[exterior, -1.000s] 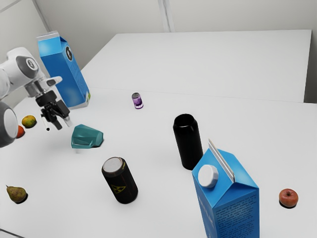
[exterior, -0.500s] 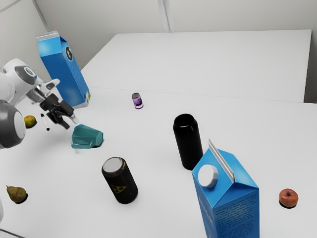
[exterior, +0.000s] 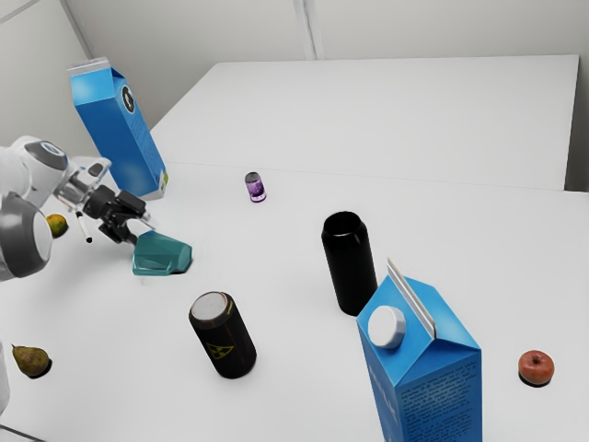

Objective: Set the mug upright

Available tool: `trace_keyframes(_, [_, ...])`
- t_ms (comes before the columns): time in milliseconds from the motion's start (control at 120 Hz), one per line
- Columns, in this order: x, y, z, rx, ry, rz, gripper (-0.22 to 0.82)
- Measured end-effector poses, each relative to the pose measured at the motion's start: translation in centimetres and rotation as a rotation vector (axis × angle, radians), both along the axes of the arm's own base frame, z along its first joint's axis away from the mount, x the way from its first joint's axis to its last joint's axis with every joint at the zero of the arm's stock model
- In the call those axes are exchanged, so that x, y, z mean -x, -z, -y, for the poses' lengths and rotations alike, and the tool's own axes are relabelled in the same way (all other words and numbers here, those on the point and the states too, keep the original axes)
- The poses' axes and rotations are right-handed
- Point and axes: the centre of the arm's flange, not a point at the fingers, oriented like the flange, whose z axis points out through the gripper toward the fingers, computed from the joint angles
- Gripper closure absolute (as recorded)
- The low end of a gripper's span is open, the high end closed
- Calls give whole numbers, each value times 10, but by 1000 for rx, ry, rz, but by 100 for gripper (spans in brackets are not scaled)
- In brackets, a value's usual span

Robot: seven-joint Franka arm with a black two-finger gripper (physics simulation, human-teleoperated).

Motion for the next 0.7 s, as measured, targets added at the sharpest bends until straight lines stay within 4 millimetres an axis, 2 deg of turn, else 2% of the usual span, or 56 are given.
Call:
trace_keyframes(333, [-2, 6, 15, 79, -45, -44, 7])
trace_keyframes(700, [-4, 0, 24, 120, -64, -75, 34])
